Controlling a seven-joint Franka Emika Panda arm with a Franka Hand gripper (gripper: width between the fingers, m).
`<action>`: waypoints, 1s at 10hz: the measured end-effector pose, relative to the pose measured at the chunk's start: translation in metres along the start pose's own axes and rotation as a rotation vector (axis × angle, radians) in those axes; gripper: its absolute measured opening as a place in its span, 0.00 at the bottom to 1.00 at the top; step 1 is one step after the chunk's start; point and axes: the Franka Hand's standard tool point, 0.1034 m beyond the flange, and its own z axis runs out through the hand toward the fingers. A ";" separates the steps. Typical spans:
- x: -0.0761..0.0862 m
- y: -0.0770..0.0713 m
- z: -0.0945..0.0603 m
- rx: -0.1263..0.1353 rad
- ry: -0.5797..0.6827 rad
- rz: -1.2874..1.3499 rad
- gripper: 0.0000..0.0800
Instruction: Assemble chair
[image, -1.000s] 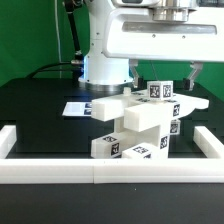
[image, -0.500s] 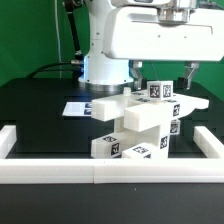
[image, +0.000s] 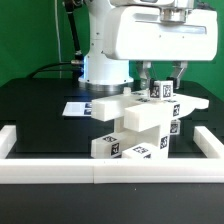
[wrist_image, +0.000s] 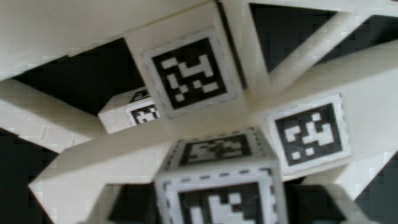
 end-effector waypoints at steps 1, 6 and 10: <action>0.000 0.000 0.000 0.000 0.000 0.017 0.35; 0.000 0.000 0.000 0.002 0.000 0.286 0.36; 0.000 -0.001 0.000 0.003 0.000 0.573 0.36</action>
Offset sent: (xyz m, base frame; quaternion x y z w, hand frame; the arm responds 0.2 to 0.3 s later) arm 0.0000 0.0000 0.0000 0.0000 0.0000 0.1938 0.9810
